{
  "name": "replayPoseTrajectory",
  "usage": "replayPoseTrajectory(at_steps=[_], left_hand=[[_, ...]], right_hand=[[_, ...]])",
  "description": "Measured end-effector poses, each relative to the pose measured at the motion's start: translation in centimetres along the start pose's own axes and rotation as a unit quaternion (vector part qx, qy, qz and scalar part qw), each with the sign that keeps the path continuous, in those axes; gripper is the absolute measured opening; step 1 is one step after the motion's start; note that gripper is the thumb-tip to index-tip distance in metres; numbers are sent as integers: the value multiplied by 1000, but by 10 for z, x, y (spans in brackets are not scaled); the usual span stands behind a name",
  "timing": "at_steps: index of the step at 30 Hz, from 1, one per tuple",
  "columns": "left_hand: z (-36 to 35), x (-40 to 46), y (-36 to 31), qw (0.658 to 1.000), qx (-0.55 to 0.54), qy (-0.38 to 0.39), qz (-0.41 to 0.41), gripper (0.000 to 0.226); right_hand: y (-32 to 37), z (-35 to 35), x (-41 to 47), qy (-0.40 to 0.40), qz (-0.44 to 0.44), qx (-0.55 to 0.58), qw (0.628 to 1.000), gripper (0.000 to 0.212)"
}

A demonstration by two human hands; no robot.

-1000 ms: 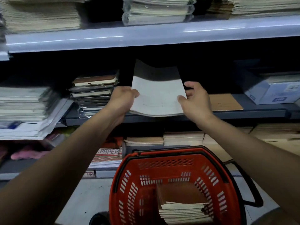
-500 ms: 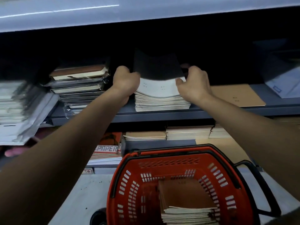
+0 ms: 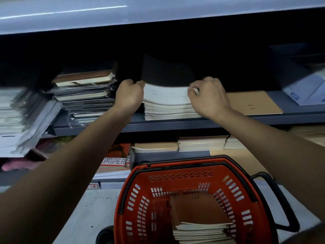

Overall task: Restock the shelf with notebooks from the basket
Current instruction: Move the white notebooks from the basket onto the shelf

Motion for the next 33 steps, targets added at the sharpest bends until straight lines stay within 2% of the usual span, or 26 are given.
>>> replayPoseTrajectory(at_steps=[9, 12, 20, 24, 33], left_hand=[[14, -41, 23, 998, -39, 42, 2, 26], [19, -56, 29, 997, -65, 50, 9, 24], [30, -104, 36, 997, -46, 58, -14, 17], [28, -129, 43, 997, -34, 71, -15, 19], [7, -156, 80, 994, -25, 106, 18, 21]], right_hand=[[3, 13, -33, 2, 0, 0, 1000, 48], [5, 21, -48, -2, 0, -2, 1000, 47], [12, 42, -96, -5, 10, -3, 1000, 41], [9, 47, -121, -1, 10, -13, 1000, 35], [-15, 41, -165, 15, -12, -23, 1000, 38]])
Point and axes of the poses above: each hand's wrist, its own x-axis towards the middle knuckle, its own z-axis out of the back of the hand, y = z × x, the point moved 5 cm from there along x, towards the middle knuckle, and after that the axes turned 7 degrees about z, right-handed, at the moved point
